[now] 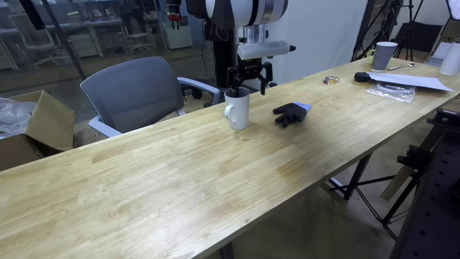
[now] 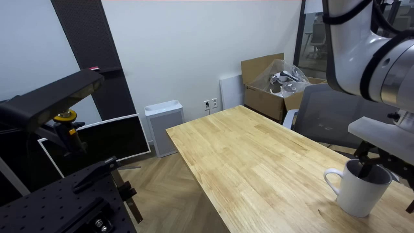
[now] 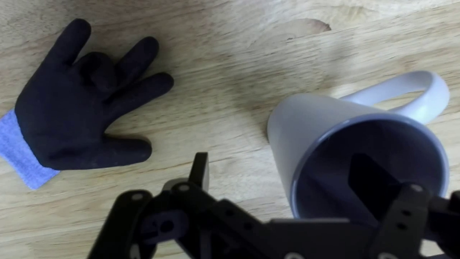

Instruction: Move the mug cup forward

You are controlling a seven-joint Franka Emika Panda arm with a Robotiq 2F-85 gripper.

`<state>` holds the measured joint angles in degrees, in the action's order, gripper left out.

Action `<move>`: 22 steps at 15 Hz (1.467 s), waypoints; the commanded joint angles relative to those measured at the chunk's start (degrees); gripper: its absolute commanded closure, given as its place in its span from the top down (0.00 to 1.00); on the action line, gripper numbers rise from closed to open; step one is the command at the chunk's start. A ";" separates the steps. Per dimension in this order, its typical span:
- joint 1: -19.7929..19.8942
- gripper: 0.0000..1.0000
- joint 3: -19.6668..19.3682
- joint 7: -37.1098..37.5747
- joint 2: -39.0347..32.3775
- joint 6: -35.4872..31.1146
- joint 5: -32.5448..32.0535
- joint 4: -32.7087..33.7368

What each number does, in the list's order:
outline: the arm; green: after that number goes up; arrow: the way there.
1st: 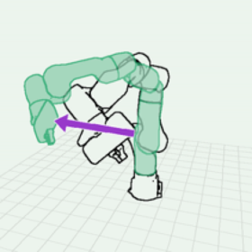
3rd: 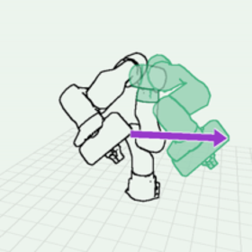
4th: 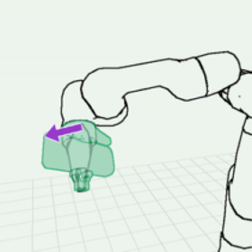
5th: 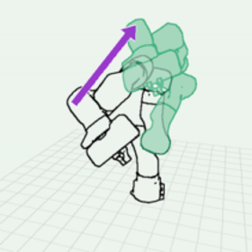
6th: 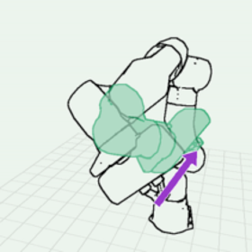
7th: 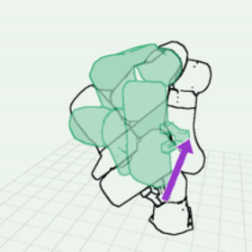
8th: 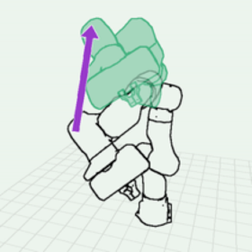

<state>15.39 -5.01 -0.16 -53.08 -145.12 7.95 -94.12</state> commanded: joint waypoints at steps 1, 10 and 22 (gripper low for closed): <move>0.31 1.00 0.29 -0.01 -0.59 -0.97 0.38 0.12; 0.14 0.25 0.00 0.29 -1.19 -0.88 0.19 0.32; -0.57 0.02 -0.93 1.17 -1.09 1.02 -0.55 1.61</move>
<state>15.39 -5.08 -0.13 -54.07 -145.43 7.91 -93.97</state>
